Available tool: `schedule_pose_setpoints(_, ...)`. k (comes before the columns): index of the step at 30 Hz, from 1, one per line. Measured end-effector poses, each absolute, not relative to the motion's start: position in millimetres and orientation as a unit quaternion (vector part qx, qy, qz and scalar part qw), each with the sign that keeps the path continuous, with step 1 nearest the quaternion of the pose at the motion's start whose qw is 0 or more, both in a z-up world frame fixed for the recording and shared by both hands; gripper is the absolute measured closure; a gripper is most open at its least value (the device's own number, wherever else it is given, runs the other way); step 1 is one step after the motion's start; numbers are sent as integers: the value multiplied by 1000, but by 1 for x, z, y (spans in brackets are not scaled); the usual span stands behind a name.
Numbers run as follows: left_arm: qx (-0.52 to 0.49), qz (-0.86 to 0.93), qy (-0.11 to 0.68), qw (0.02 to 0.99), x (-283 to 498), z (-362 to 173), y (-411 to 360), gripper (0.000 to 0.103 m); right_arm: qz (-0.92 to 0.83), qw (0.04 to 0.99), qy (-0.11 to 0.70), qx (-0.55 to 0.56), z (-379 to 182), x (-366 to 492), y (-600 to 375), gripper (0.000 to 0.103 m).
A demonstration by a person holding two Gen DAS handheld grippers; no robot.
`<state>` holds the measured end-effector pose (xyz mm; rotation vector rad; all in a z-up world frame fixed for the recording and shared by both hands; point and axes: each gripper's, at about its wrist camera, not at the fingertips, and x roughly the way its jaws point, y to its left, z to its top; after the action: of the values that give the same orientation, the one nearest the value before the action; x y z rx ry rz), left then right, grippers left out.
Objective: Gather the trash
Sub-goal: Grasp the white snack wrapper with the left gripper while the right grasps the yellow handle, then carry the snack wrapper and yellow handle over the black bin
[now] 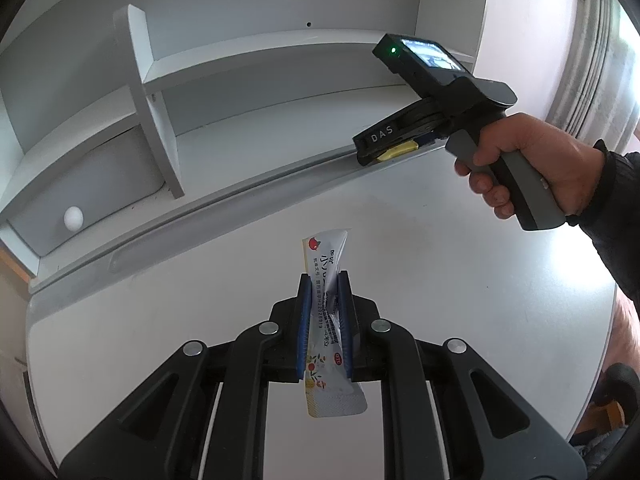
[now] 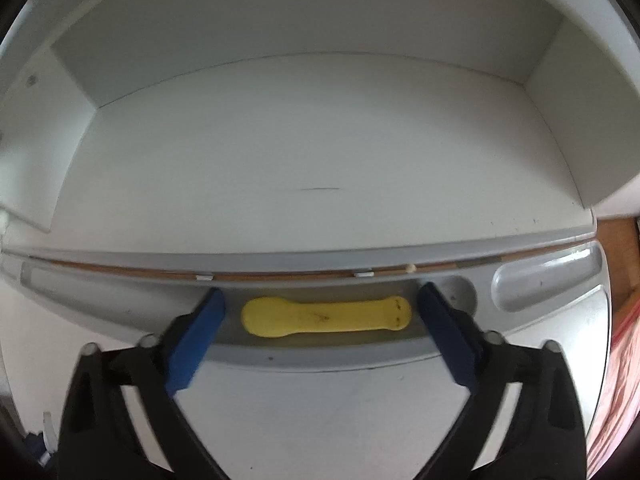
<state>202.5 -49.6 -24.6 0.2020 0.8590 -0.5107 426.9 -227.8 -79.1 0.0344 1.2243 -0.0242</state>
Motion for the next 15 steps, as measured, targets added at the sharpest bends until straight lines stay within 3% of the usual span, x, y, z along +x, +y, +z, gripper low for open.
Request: schedule_pose_setpoints(15, 80, -244, 410, 875, 194, -16, -70, 91, 22, 859, 507, 69, -9, 327, -246, 26)
